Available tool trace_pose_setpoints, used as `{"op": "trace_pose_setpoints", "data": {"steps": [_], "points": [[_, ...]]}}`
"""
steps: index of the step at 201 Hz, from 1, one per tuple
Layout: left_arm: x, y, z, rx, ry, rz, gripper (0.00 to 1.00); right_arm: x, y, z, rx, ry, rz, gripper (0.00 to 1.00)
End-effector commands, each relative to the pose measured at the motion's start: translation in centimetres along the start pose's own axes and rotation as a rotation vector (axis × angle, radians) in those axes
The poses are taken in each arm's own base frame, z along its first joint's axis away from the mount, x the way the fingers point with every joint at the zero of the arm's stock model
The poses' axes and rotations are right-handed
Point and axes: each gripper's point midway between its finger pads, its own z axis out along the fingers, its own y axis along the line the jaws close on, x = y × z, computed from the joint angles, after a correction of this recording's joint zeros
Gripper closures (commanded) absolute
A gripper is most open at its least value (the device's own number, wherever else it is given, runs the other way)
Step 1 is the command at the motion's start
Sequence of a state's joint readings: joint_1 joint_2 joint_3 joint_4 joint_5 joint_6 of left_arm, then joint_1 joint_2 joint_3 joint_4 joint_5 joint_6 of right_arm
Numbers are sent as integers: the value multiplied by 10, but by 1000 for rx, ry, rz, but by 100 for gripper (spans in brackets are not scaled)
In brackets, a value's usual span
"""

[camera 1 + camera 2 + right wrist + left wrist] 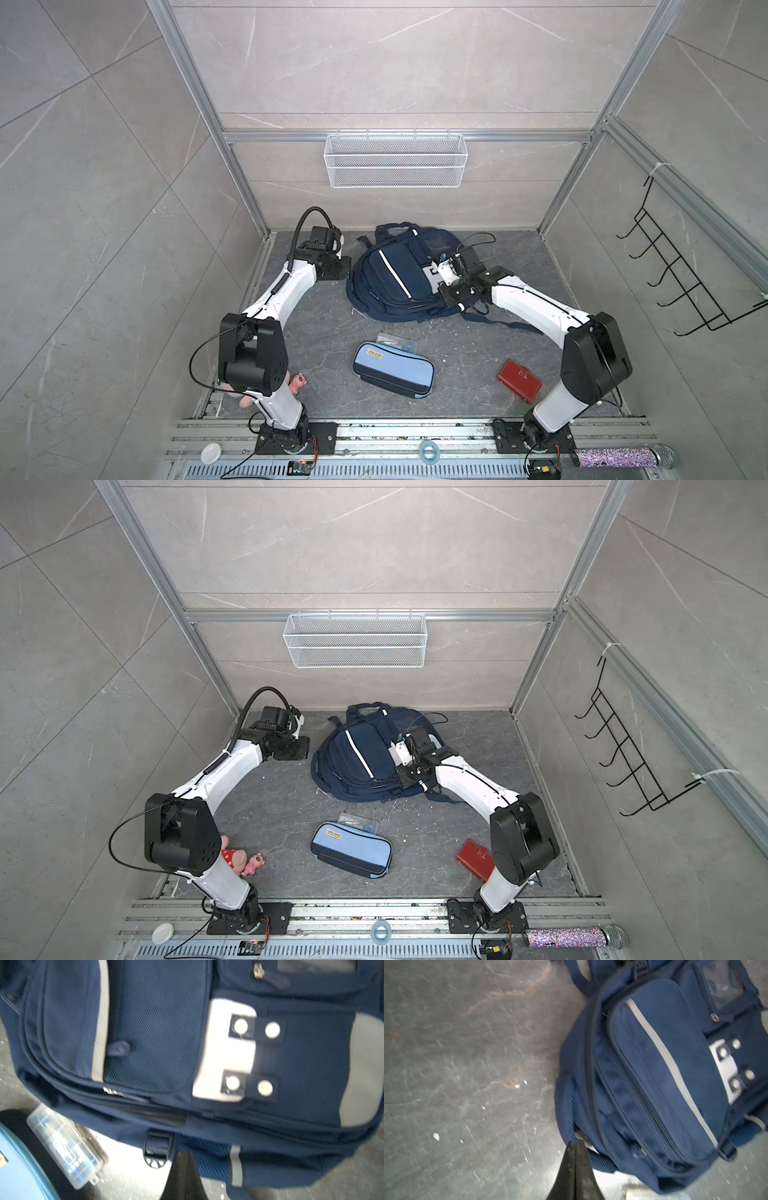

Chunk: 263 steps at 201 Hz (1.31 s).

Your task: Pack the student bag

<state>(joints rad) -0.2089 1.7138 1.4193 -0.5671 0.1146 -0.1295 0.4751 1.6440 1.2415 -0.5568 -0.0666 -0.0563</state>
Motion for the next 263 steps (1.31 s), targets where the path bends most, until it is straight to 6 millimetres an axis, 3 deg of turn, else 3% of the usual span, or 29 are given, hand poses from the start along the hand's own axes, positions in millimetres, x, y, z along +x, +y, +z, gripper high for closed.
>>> {"op": "trace_pose_setpoints", "data": {"steps": [1,10,24,44,72,115,181,251,263], "points": [[-35,-27,-8,138,-73,80,100,5,2,-17,-11,4,-11,100],[-33,-46,-9,215,-45,111,100,1,5,-20,-28,-2,-25,100],[-18,-68,-6,259,23,174,100,-5,12,-22,-66,-17,-35,80],[8,-83,3,309,131,182,62,-11,17,-20,-97,-39,-18,56],[38,-81,18,325,248,95,49,-15,18,-17,-104,-58,17,46],[66,-86,33,377,330,-23,52,-16,18,-15,-108,-61,15,39],[105,-73,57,338,421,-97,58,-29,20,-8,-123,-87,35,33],[114,-72,81,346,421,-168,62,-24,19,-1,-124,-71,49,33],[114,-72,85,348,423,-178,67,-23,19,0,-124,-69,50,33]]}}
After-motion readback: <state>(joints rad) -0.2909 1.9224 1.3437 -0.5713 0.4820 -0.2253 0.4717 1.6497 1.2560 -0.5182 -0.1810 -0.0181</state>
